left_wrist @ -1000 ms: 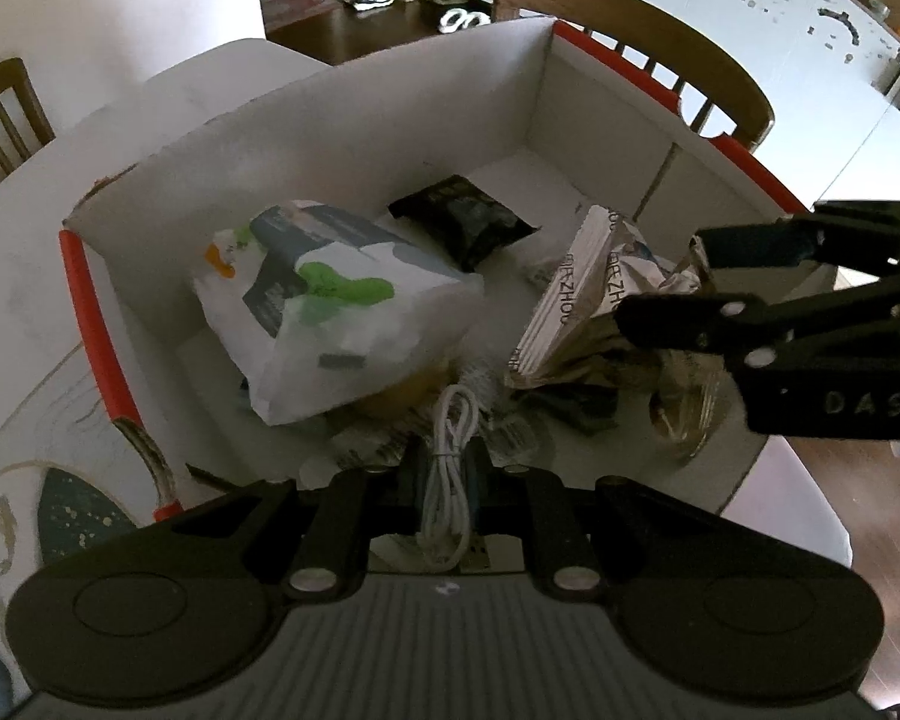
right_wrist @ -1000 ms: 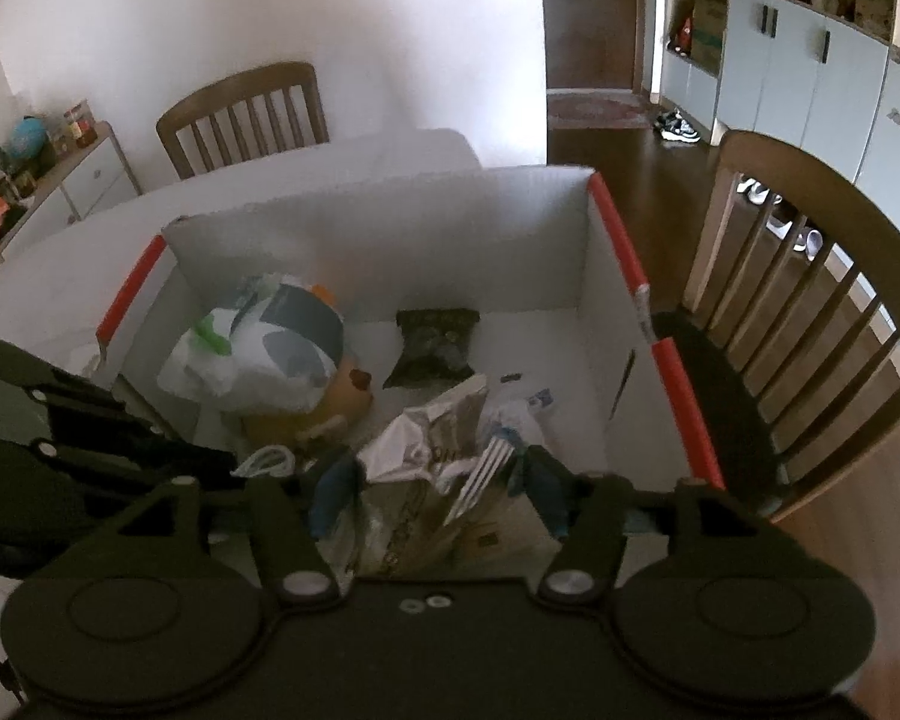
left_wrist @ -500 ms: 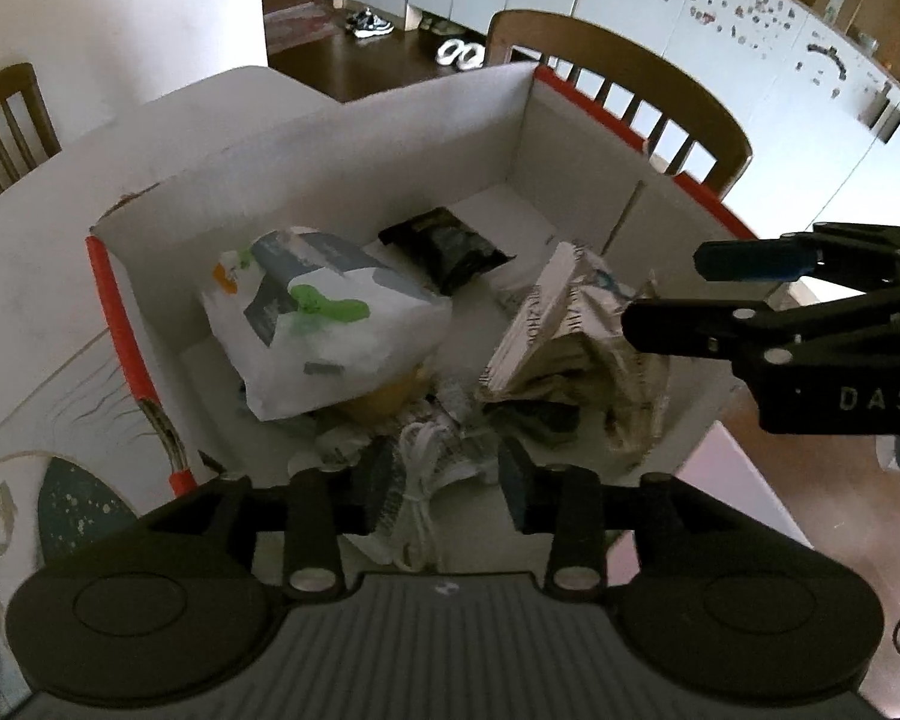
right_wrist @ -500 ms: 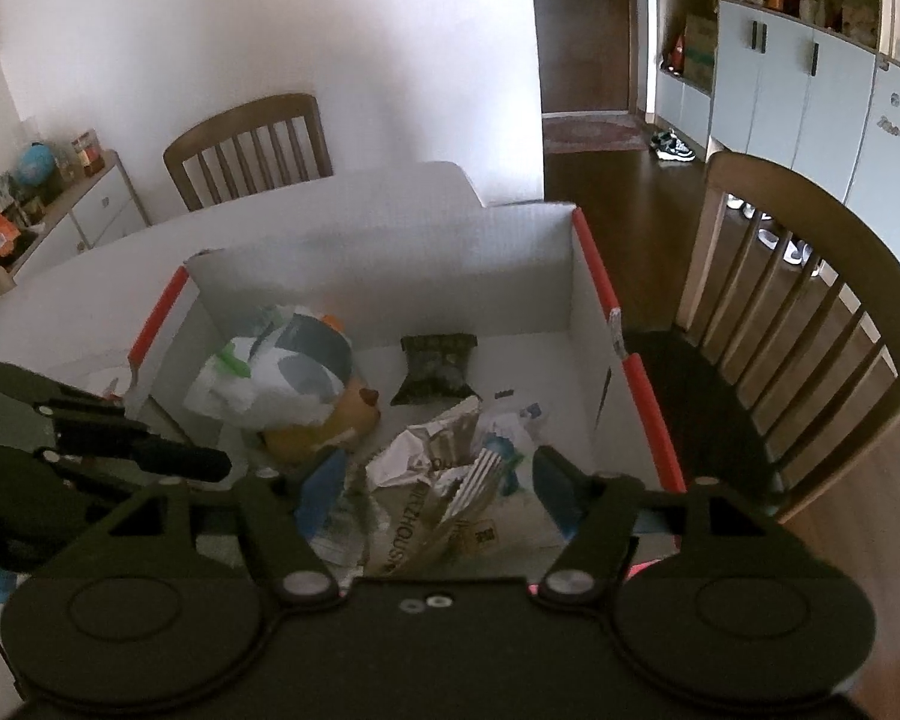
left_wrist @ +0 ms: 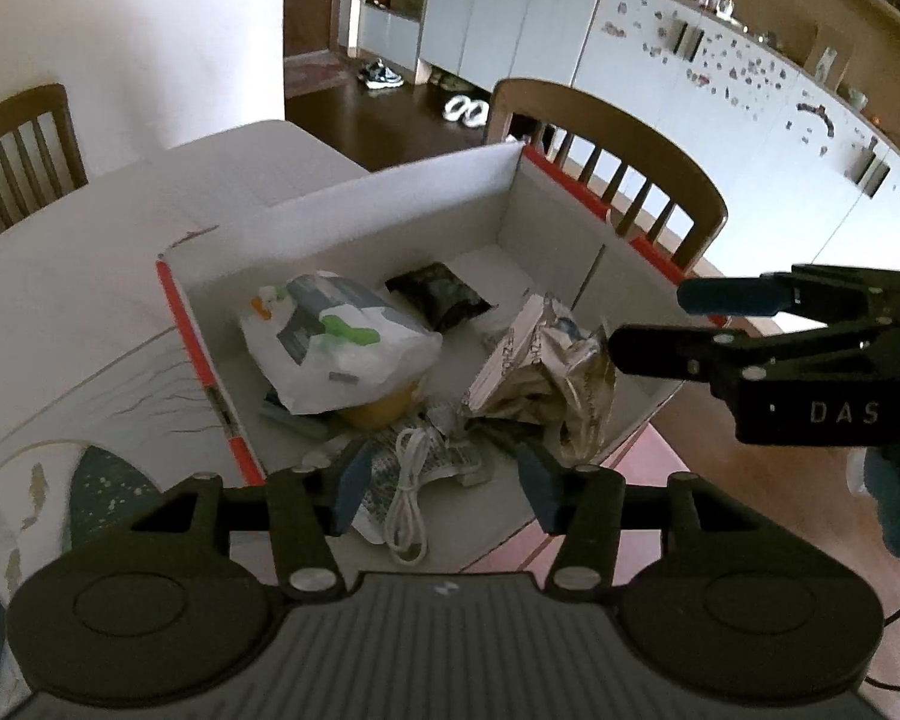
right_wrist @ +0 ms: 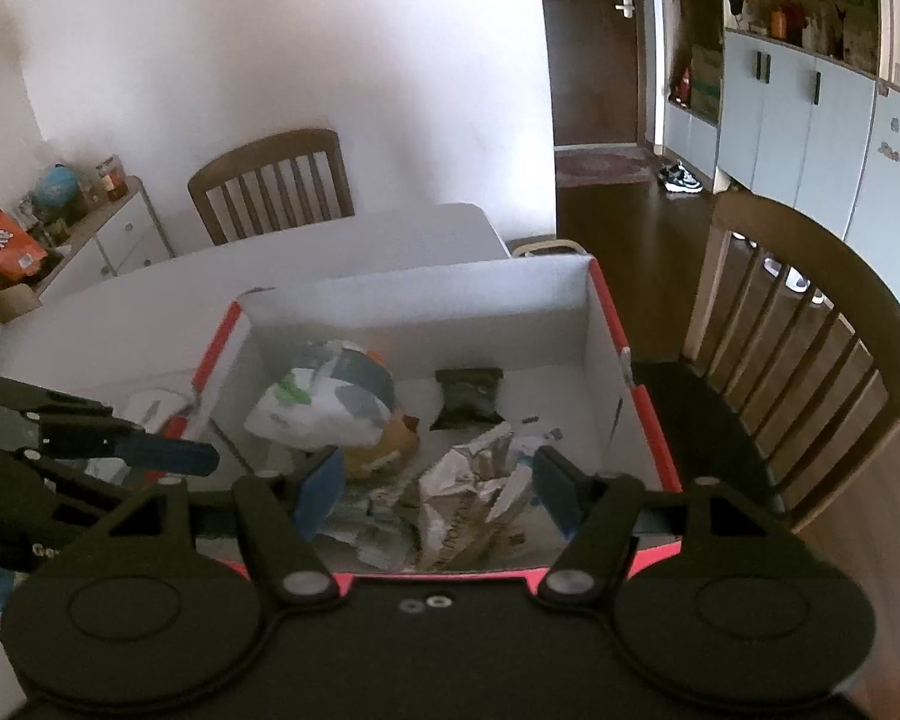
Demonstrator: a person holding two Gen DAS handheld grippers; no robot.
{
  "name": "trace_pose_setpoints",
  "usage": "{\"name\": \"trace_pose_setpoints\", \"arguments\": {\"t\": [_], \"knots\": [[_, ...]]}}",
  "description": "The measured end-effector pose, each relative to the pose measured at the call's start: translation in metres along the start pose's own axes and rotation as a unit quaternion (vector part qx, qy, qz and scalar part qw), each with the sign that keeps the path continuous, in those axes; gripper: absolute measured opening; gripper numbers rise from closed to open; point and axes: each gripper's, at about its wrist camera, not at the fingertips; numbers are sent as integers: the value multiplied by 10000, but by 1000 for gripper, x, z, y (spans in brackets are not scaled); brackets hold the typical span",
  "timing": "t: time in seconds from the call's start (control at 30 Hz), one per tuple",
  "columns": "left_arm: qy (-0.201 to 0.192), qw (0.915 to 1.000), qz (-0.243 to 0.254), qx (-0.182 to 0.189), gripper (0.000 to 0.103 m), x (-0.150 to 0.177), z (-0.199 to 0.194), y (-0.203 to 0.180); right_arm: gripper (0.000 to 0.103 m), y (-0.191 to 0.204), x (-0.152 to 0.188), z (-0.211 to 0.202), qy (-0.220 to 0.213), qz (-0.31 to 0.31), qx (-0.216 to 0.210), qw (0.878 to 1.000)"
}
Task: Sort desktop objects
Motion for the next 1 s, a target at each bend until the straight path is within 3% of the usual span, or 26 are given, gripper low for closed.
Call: {"name": "trace_pose_setpoints", "arguments": {"t": [0.63, 0.87, 1.0], "knots": [[-441, 9988, 39, -186, 64, 32, -53, 7, 73, 39, 20, -41, -440, -42, 170, 9989], [-558, 9983, 106, -162, 74, 51, -70, 14, 82, 58, 32, -55, -639, -69, 286, 9975], [-657, 9976, 117, -172, 86, 61, -79, 19, 84, 71, 41, -62, -750, -86, 344, 9966]]}}
Point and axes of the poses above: each gripper's, at about its wrist camera, not at the fingertips, and z roughly the way its jaws point, y to its left, x to its underside, and after that the axes turned 12 degrees about y, right-handed
